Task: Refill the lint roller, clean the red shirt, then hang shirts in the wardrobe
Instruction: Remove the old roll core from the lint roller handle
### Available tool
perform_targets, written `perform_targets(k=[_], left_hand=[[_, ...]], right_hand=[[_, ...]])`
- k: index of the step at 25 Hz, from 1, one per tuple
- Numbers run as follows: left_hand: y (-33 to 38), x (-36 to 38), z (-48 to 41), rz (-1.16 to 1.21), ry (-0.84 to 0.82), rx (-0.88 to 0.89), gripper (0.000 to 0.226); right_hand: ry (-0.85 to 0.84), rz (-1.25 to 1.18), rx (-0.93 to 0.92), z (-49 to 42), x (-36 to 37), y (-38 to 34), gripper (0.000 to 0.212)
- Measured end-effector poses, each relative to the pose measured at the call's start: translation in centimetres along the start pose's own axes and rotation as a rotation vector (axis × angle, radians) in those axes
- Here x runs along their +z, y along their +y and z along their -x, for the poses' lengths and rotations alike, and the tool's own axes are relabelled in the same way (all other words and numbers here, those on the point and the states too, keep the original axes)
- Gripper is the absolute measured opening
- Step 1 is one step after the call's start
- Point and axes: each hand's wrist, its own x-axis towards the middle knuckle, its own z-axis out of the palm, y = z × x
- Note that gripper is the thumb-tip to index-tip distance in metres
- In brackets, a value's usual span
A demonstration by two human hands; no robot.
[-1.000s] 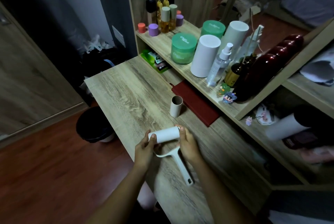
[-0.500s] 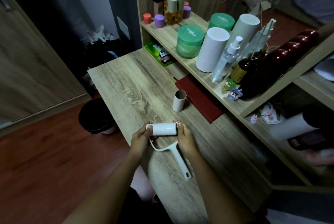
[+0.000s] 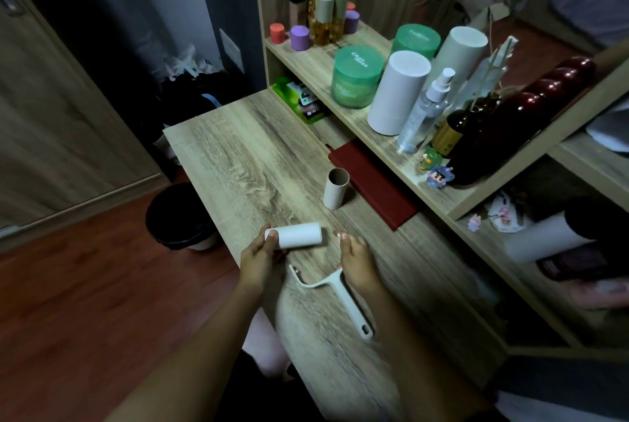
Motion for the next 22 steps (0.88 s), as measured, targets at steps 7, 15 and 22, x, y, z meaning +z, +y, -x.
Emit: perform_targets(k=[7,15,22], left_hand=[[0.0,-0.6,-0.4,0.036,0.056,-0.019,0.028],[1.3,-1.0,-0.4,0.028,-0.006,0.012,0.037],[1.9,-2.6,-1.3,-0.084,0.072,0.078,0.035]], right_hand=[[0.212,0.443,-0.181,0.5,-0.6,-1.0,0.048],[-0.265,0.05,-0.172,-0.7,0.0,-4.9,0.043],[0.043,-0.078,-0.109,-1.0,0.2,-5.4,0.019]])
